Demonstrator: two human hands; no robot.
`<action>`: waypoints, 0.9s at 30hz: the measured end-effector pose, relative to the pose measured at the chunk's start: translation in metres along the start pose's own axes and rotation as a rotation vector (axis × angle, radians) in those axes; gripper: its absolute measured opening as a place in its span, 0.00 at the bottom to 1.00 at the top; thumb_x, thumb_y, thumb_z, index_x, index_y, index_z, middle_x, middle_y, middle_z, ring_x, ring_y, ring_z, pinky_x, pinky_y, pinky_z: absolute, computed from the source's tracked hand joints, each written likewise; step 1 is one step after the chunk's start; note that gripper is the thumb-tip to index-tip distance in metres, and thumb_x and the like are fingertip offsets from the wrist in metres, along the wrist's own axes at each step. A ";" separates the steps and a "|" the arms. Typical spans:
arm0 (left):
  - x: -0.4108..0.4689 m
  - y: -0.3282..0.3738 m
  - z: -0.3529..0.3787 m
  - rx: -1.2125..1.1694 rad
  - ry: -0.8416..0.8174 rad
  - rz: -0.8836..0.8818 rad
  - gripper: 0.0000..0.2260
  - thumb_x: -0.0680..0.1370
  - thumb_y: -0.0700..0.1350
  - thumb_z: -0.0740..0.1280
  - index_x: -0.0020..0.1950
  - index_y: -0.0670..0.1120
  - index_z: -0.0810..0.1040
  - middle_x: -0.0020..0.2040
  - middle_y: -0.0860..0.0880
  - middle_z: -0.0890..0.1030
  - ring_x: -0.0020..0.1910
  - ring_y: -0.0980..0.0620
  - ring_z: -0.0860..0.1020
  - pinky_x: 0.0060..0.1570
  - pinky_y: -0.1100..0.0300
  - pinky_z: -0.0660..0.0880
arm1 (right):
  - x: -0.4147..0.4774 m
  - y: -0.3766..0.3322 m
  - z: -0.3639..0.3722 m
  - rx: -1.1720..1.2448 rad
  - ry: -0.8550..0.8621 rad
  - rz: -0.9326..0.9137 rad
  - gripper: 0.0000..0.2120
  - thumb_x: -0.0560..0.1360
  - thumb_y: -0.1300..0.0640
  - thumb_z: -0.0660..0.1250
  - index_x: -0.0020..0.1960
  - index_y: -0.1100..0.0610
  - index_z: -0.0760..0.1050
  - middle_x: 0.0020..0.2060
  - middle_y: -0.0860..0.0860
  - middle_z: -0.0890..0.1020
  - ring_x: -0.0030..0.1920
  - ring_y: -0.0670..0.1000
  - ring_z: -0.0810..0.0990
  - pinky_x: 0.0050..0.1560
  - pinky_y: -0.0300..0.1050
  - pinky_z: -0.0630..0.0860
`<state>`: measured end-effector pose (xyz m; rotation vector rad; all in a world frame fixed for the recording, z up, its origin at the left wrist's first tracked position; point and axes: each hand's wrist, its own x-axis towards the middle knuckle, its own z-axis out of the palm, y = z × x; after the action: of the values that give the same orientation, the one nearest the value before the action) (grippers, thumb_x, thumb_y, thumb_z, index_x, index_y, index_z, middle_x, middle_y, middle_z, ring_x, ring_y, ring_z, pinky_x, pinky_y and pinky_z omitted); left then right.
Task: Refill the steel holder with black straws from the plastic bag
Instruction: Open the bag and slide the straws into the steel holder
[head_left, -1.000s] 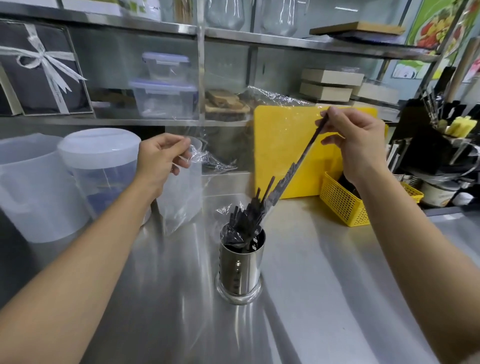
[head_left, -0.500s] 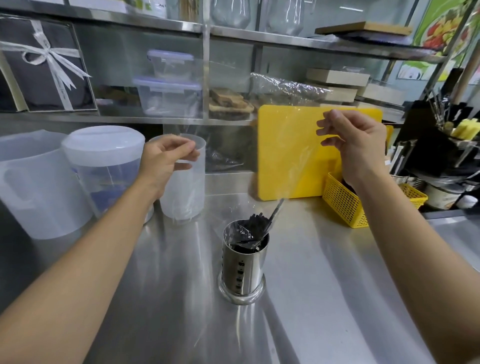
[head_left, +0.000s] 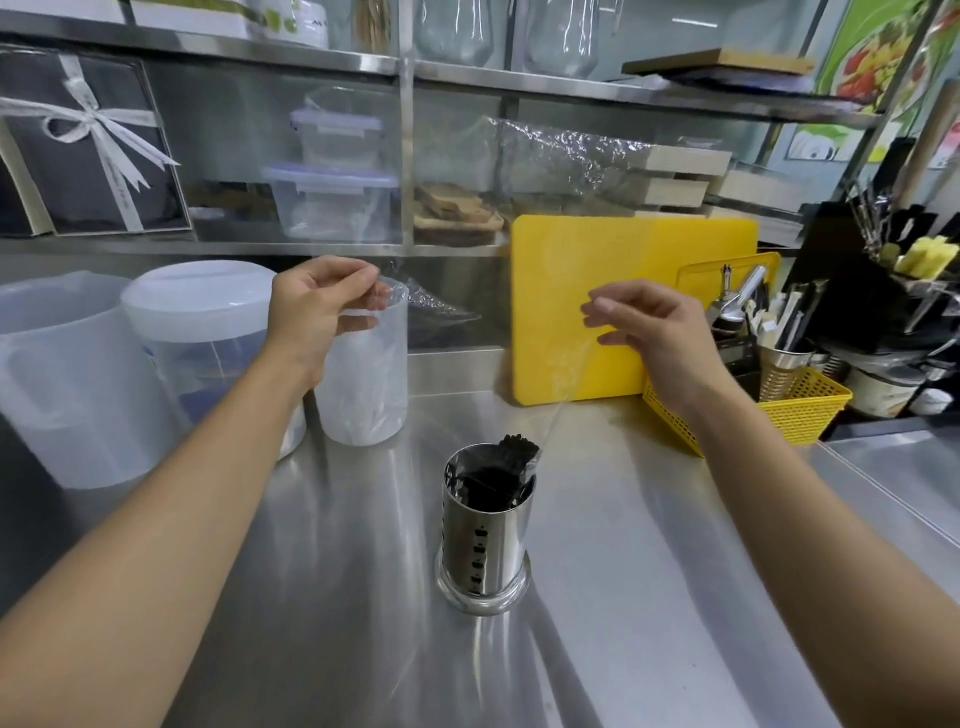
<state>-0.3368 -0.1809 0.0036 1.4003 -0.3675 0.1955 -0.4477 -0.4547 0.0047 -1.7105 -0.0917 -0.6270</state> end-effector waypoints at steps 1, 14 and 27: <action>-0.001 0.002 0.002 0.004 -0.002 0.002 0.02 0.74 0.40 0.68 0.42 0.46 0.80 0.31 0.53 0.84 0.33 0.56 0.82 0.36 0.62 0.80 | -0.001 0.002 0.002 -0.006 0.002 -0.001 0.02 0.71 0.62 0.69 0.43 0.56 0.80 0.37 0.49 0.84 0.40 0.48 0.82 0.40 0.40 0.77; 0.014 0.049 0.048 0.107 -0.061 0.149 0.06 0.75 0.41 0.68 0.38 0.47 0.76 0.26 0.51 0.80 0.23 0.56 0.76 0.22 0.65 0.72 | 0.034 -0.044 -0.032 0.017 0.201 -0.201 0.05 0.74 0.59 0.66 0.40 0.52 0.76 0.34 0.48 0.81 0.34 0.48 0.81 0.32 0.40 0.76; -0.004 -0.037 0.146 0.395 -0.419 -0.236 0.12 0.72 0.42 0.71 0.54 0.42 0.74 0.42 0.50 0.76 0.39 0.52 0.76 0.42 0.58 0.73 | 0.027 0.042 -0.127 0.065 0.306 0.325 0.06 0.76 0.65 0.62 0.39 0.60 0.72 0.28 0.50 0.72 0.21 0.42 0.69 0.19 0.34 0.64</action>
<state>-0.3475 -0.3303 -0.0142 1.8653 -0.5224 -0.2370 -0.4537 -0.5906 -0.0069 -1.5055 0.3709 -0.6253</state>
